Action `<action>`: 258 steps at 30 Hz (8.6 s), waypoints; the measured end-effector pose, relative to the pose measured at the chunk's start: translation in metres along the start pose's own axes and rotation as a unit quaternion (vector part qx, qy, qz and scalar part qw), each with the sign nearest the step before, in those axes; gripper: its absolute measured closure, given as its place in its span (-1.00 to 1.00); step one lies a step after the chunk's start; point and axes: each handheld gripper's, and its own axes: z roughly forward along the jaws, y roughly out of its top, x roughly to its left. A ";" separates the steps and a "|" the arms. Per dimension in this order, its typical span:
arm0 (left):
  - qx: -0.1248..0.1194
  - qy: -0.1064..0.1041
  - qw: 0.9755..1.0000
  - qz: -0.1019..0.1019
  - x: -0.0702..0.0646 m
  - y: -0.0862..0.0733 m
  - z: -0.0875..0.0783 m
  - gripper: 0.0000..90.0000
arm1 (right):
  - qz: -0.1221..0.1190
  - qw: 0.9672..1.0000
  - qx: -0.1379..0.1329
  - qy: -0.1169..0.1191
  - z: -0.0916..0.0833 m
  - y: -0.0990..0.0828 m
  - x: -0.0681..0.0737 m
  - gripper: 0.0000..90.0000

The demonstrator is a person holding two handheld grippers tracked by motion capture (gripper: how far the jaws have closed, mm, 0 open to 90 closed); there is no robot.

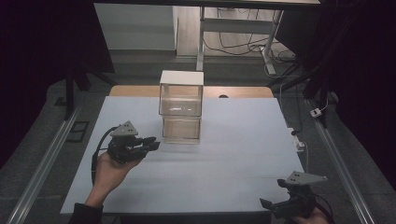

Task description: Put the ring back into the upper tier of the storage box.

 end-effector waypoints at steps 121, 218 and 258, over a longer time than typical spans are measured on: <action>0.084 0.099 0.992 -0.007 0.021 0.151 0.117 0.47 | 0.012 1.000 -0.011 0.022 -0.002 -0.001 -0.004 -0.99; 0.018 -0.036 0.999 0.015 -0.010 0.087 0.036 -1.00 | 0.009 1.000 -0.005 0.015 -0.001 -0.001 -0.003 -0.99; 0.002 -0.039 0.999 -0.003 -0.007 0.011 0.028 -1.00 | 0.010 1.000 -0.006 0.014 -0.001 -0.001 -0.003 -0.99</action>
